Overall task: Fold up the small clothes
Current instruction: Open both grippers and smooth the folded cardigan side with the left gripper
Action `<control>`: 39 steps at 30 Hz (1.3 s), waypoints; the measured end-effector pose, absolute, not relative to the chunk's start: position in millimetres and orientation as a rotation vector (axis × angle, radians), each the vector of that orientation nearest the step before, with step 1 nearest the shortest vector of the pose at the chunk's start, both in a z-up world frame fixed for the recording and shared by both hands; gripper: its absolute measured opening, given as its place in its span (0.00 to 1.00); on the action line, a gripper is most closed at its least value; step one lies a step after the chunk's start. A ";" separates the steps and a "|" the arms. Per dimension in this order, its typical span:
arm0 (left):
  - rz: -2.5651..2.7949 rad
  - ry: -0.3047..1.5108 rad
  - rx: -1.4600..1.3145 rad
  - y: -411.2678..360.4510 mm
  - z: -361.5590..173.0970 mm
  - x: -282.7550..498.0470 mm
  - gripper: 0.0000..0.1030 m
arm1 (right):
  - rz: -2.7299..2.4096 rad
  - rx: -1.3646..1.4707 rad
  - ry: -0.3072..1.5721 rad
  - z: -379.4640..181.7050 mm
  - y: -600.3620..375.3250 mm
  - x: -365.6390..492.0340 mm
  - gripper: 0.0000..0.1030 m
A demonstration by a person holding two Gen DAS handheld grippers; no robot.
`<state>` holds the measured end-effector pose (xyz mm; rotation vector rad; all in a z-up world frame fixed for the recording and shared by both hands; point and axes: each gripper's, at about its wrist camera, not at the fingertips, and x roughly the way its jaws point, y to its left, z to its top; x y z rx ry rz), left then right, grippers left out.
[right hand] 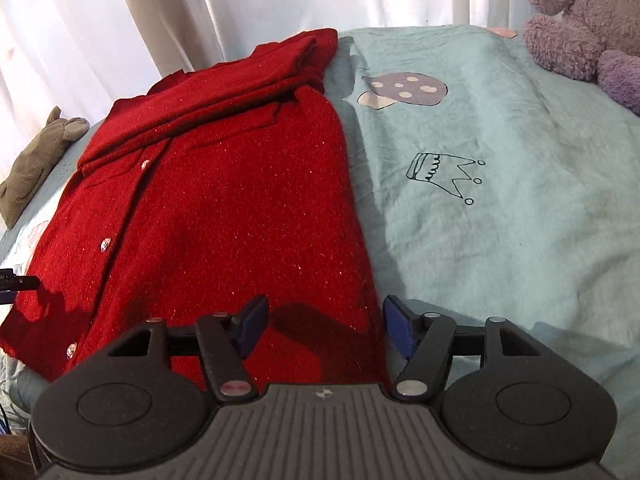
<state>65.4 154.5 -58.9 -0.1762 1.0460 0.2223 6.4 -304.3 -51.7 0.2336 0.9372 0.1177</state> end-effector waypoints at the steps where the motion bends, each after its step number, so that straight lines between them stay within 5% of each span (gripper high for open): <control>1: 0.215 1.054 -0.184 157.7 -58.8 63.1 0.79 | 0.112 0.243 0.933 -51.0 -308.1 2.2 0.57; 10: 0.184 1.117 -0.279 183.9 -52.2 40.1 0.67 | 0.181 0.441 0.953 -54.0 -332.5 -21.6 0.57; 16: 0.121 1.148 -0.428 202.8 -51.4 30.5 0.56 | 0.186 0.494 0.961 -56.5 -338.7 -23.0 0.42; 26: -0.058 1.218 -0.480 199.6 -55.9 29.6 0.54 | 0.216 0.551 0.986 -59.4 -348.4 -17.3 0.46; 30: -0.065 1.244 -0.448 200.3 -57.0 33.2 0.34 | 0.246 0.550 0.990 -59.4 -344.9 -15.8 0.43; 33: -0.064 1.250 -0.480 205.6 -58.4 34.9 0.26 | 0.250 0.522 0.993 -59.7 -342.6 -14.0 0.25; 39: -0.103 1.243 -0.505 208.4 -59.7 33.0 0.26 | 0.239 0.553 1.009 -63.6 -347.7 -9.6 0.30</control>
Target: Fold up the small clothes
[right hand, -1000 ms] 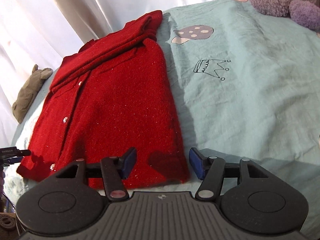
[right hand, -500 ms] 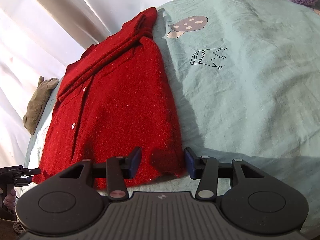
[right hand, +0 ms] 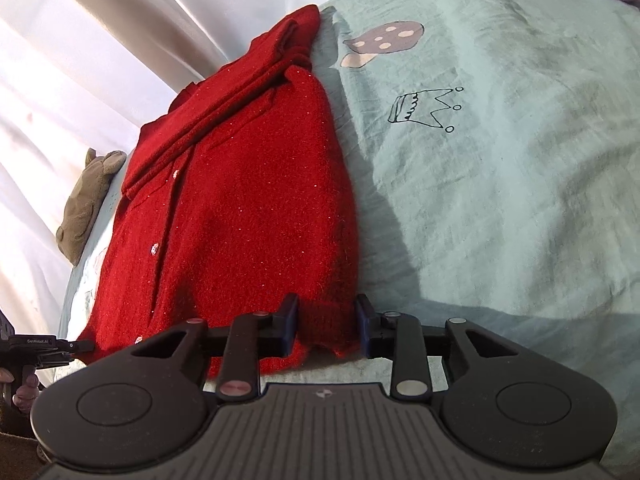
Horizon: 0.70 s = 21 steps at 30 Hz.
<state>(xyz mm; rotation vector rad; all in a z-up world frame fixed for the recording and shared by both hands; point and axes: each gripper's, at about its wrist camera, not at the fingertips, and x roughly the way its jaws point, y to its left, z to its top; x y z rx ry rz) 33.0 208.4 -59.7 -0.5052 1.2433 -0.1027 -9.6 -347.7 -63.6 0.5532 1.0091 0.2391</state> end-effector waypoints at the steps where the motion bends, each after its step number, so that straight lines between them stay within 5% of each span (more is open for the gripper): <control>1: -0.113 1.242 -0.505 208.0 -60.0 33.5 0.31 | 0.246 0.560 1.012 -64.0 -347.6 -8.5 0.31; 4: -0.166 1.241 -0.519 204.8 -59.1 35.7 0.37 | 0.263 0.565 1.022 -63.7 -344.5 -5.2 0.35; 7: -0.193 1.275 -0.539 201.1 -65.3 40.0 0.18 | 0.265 0.543 1.029 -62.3 -341.7 -2.6 0.34; 9: -0.185 1.276 -0.532 199.0 -64.8 41.4 0.17 | 0.263 0.524 1.034 -61.8 -340.2 -1.8 0.19; 11: -0.204 1.246 -0.586 201.3 -57.2 42.4 0.16 | 0.271 0.524 1.026 -58.9 -339.6 -2.6 0.15; 21: -0.338 1.052 -0.715 199.9 11.7 94.9 0.15 | 0.355 0.698 0.888 -19.2 -338.6 32.4 0.14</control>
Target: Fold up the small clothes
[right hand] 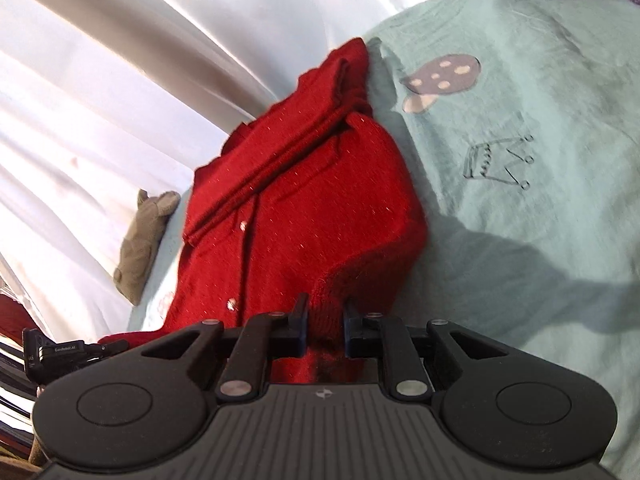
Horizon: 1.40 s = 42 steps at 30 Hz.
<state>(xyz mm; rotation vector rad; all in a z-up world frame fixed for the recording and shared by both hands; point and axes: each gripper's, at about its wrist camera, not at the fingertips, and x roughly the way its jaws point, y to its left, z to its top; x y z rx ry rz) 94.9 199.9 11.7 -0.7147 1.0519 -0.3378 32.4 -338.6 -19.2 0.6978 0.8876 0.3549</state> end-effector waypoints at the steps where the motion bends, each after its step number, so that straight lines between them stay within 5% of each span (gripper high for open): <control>1: -0.337 1.037 -0.704 199.1 18.0 103.9 0.15 | 0.361 0.690 0.877 -15.1 -336.6 40.1 0.14; 7: -0.295 0.962 -0.703 203.5 33.2 158.1 0.15 | 0.365 0.616 0.780 9.5 -323.9 97.5 0.13; 21: -0.043 1.009 -0.651 221.8 -35.5 262.7 0.19 | 0.090 0.400 0.744 -30.6 -326.9 215.7 0.16; 26: -0.021 0.873 -0.603 232.3 -20.5 237.7 0.46 | 0.053 0.426 0.623 -26.3 -343.6 205.2 0.29; 29: 0.015 0.735 -0.550 240.8 -7.2 211.6 0.62 | 0.094 0.378 0.574 -23.5 -348.2 190.2 0.62; 30: 0.015 0.707 -0.533 242.8 -7.4 205.6 0.70 | 0.123 0.328 0.574 -24.6 -346.5 185.0 0.64; 42: -0.180 0.882 -0.541 219.7 -73.4 239.4 0.72 | 0.260 0.135 0.670 -52.6 -324.7 200.6 0.69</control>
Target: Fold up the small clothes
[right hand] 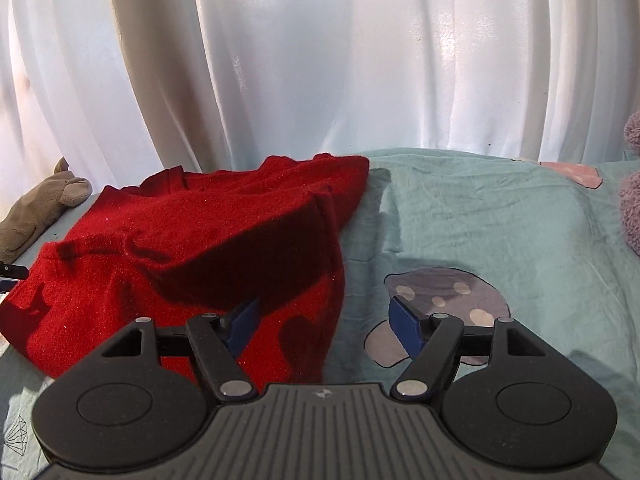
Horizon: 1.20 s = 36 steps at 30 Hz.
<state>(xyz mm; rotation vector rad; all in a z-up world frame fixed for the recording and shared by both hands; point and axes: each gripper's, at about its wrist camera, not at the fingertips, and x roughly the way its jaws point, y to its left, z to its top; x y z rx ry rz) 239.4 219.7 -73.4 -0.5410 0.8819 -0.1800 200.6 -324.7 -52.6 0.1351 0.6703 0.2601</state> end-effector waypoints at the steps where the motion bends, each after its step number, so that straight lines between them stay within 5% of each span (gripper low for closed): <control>1: -0.202 0.882 -0.559 218.8 -75.4 243.1 0.72 | 0.268 0.140 0.673 -54.0 -322.0 205.9 0.69; 5: -0.243 0.878 -0.602 216.2 -80.0 255.2 0.68 | 0.310 0.187 0.677 -57.7 -321.2 223.9 0.67; 6: -0.236 0.881 -0.614 216.9 -80.8 257.1 0.60 | 0.321 0.193 0.681 -58.6 -321.2 227.8 0.65; 10: -0.205 0.873 -0.590 217.6 -77.0 257.2 0.17 | 0.389 0.214 0.688 -55.7 -317.5 230.2 0.30; 11: -0.201 0.871 -0.583 217.4 -75.0 255.9 0.14 | 0.402 0.204 0.681 -54.0 -315.4 228.3 0.19; 14: -0.194 0.849 -0.532 213.1 -65.5 250.3 0.12 | 0.405 0.159 0.670 -48.1 -308.0 222.9 0.12; 36: -0.225 0.644 -0.367 174.5 43.1 265.4 0.12 | 0.396 0.118 0.469 25.4 -292.0 205.9 0.10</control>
